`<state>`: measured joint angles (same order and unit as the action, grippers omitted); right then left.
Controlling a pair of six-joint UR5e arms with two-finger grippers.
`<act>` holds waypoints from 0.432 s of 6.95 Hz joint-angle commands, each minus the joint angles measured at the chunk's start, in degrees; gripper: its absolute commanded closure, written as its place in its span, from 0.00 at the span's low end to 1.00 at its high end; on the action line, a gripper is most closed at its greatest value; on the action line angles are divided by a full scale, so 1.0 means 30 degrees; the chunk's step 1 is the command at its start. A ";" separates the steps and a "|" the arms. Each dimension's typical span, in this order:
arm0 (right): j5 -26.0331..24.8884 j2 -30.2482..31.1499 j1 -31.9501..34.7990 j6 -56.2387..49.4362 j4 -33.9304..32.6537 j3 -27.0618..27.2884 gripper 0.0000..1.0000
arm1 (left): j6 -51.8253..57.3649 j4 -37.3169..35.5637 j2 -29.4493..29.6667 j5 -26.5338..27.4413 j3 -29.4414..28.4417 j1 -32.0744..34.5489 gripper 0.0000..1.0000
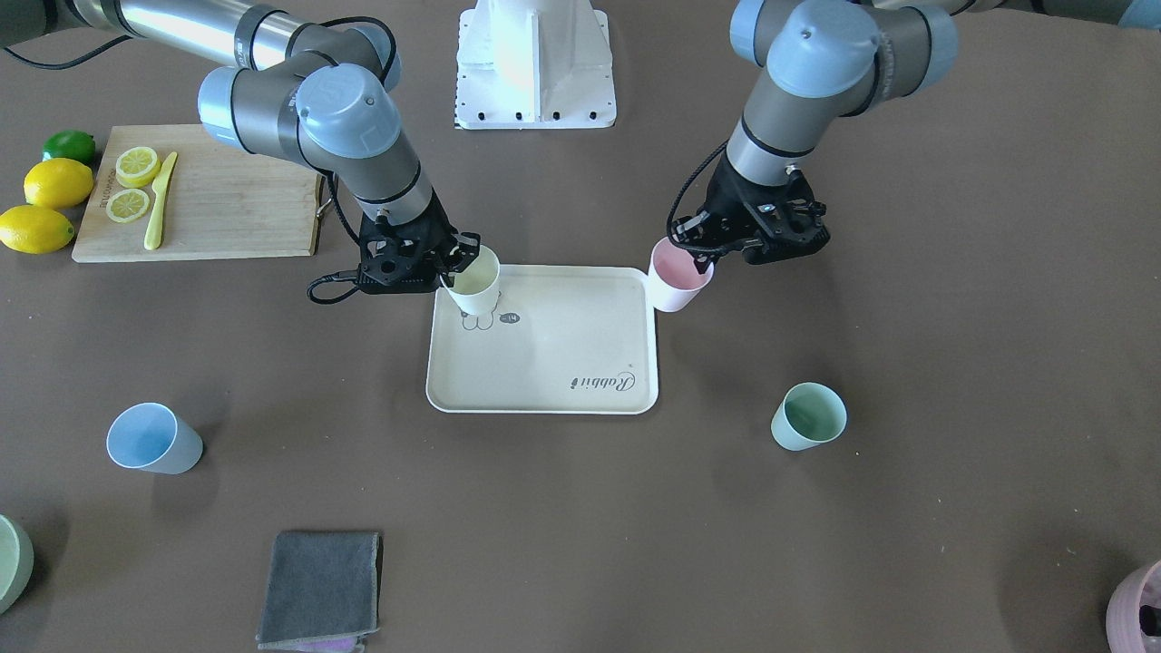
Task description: Place all cups on tray
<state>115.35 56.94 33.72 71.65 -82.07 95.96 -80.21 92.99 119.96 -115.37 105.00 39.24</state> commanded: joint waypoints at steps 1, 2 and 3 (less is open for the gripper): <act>0.0307 -0.0114 0.0621 -0.0267 -0.0095 0.0209 0.00 | -0.0801 0.0028 0.1286 0.0834 -0.1243 -0.1006 1.00; 0.1442 0.0263 0.1758 -0.0385 -0.0096 0.0501 0.00 | -0.0831 0.0057 0.1640 0.1015 -0.1858 -0.1388 1.00; 0.2932 0.0818 0.3422 -0.1633 -0.0125 0.0591 0.00 | -0.0860 0.0086 0.1672 0.1597 -0.2068 -0.1769 1.00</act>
<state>119.43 57.73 38.77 69.84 -82.34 97.16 -82.57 93.14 124.30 -112.34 100.15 35.42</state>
